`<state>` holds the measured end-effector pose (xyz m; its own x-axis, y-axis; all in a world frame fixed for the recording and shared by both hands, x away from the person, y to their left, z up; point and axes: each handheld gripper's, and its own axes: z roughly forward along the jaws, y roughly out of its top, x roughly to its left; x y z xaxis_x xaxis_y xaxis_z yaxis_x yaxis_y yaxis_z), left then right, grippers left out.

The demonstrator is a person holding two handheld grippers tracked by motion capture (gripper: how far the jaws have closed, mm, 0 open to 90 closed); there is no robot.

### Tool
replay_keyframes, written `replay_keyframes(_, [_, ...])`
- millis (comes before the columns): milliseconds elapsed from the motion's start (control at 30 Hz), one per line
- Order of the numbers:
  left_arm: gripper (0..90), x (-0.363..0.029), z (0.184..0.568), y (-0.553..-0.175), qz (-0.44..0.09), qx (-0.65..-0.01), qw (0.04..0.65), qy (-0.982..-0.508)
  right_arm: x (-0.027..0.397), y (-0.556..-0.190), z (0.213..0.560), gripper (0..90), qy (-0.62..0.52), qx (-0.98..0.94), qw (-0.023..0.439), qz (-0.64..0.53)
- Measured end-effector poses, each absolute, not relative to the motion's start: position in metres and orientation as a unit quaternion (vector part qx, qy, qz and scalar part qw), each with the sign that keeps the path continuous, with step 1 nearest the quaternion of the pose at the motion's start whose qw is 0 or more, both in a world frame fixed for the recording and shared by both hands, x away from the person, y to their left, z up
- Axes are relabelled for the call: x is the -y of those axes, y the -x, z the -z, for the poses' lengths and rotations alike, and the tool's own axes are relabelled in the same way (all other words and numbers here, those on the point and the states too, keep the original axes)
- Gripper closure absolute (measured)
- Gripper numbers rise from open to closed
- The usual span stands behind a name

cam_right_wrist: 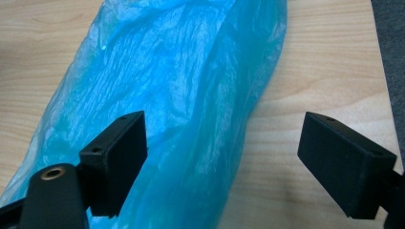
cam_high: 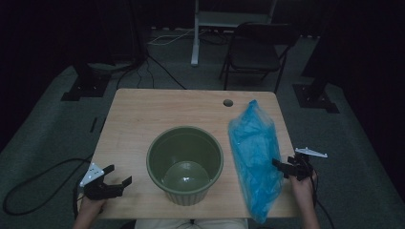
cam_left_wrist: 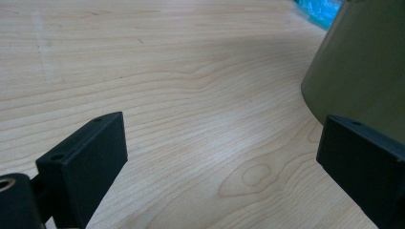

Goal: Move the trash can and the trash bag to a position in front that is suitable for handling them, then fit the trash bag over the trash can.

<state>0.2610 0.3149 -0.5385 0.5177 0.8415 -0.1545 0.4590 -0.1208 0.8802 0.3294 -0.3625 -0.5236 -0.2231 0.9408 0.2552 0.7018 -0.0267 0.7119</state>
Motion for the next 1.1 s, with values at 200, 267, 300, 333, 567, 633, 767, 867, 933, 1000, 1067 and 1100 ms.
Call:
replay_keyframes(200, [3.7, -0.313, 0.539, -0.262, -0.194, -0.448, 0.484, -0.727, 0.367, -0.327, 0.523, 16.7, -0.606, -0.674, 0.149, -0.394])
replay_keyframes(267, [3.7, -0.313, 0.540, -0.262, -0.191, -0.447, 0.485, -0.727, 0.368, -0.327, 0.522, 16.7, -0.606, -0.673, 0.149, -0.398])
replay_keyframes(300, [3.7, -0.312, 0.540, -0.263, -0.191, -0.447, 0.483, -0.728, 0.368, -0.328, 0.521, 16.7, -0.605, -0.673, 0.145, -0.400])
replay_keyframes(333, [3.7, -0.312, 0.540, -0.263, -0.190, -0.447, 0.484, -0.728, 0.368, -0.330, 0.521, 16.7, -0.606, -0.670, 0.142, -0.405])
replay_keyframes(567, [3.7, -0.312, 0.540, -0.264, -0.188, -0.444, 0.485, -0.730, 0.366, -0.355, 0.516, 16.7, -0.602, -0.673, 0.128, -0.410])
replay_keyframes(633, [3.7, -0.312, 0.540, -0.263, -0.188, -0.445, 0.486, -0.729, 0.366, -0.366, 0.516, 16.7, -0.602, -0.671, 0.114, -0.417])
replay_keyframes(767, [3.7, -0.313, 0.540, -0.263, -0.185, -0.447, 0.488, -0.727, 0.361, -0.388, 0.516, 14.6, -0.599, -0.681, 0.112, -0.407])
replay_keyframes(867, [3.7, -0.314, 0.541, -0.263, -0.184, -0.450, 0.491, -0.723, 0.356, -0.398, 0.514, 12.6, -0.597, -0.671, 0.104, -0.428])
replay_keyframes(933, [3.7, -0.315, 0.541, -0.262, -0.183, -0.450, 0.493, -0.722, 0.352, -0.405, 0.512, 13.8, -0.600, -0.680, 0.110, -0.408])
replay_keyframes(1000, [3.7, -0.315, 0.541, -0.261, -0.182, -0.451, 0.494, -0.721, 0.348, -0.414, 0.512, 14.2, -0.604, -0.691, 0.103, -0.384])
replay_keyframes(1067, [3.7, -0.315, 0.541, -0.261, -0.181, -0.450, 0.494, -0.722, 0.344, -0.424, 0.512, 14.0, -0.600, -0.699, 0.093, -0.379])
replay_keyframes(1100, [3.7, -0.315, 0.541, -0.261, -0.182, -0.449, 0.493, -0.723, 0.342, -0.431, 0.511, 14.1, -0.595, -0.702, 0.083, -0.382])
